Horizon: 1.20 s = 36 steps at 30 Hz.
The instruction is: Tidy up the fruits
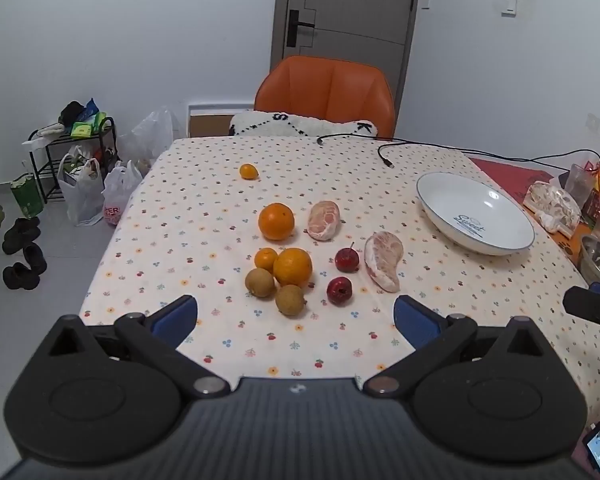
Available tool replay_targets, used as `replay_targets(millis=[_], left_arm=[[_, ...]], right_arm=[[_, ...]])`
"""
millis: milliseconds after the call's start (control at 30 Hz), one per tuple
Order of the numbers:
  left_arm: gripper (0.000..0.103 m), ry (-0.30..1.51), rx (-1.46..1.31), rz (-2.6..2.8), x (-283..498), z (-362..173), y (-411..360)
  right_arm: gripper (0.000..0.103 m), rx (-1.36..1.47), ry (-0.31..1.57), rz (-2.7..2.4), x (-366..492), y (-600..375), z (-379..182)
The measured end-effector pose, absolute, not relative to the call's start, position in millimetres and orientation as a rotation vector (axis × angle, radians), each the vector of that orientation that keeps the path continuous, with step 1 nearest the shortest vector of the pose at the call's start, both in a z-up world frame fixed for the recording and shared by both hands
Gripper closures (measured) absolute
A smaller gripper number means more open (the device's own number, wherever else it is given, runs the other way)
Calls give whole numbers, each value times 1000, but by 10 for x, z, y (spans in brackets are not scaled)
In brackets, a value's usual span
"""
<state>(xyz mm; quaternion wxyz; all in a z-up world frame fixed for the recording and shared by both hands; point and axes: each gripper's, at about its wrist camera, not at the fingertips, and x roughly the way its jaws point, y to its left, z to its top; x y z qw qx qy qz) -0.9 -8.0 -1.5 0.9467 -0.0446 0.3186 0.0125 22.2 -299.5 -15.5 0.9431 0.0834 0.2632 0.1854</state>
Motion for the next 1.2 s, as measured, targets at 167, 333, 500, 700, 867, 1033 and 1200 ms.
replay_targets(millis=[167,333,500,700,867,1033,1200], left_arm=[[0,652,-83,19,15,-57,-115],[0,646,-87,20,11,-47,-107],[0,641,-84,17,8,-35,-105],[0,635,-79,13,5,-24,-119],[0,633,-80,16,2,-22,-110],[0,632,-84,20,-4,-20,-92],[0,633,-81,17,-6,-23,-90]], right_arm=[[0,174,535,380,235,-3017,-152],[0,160,529,367,212,-2992,-133],[0,158,541,365,223,-2983,-136],[0,144,552,367,217,-2953,-145],[0,136,556,366,211,-2944,-151],[0,127,554,358,203,-2925,-146],[0,130,557,358,210,-2930,-147]])
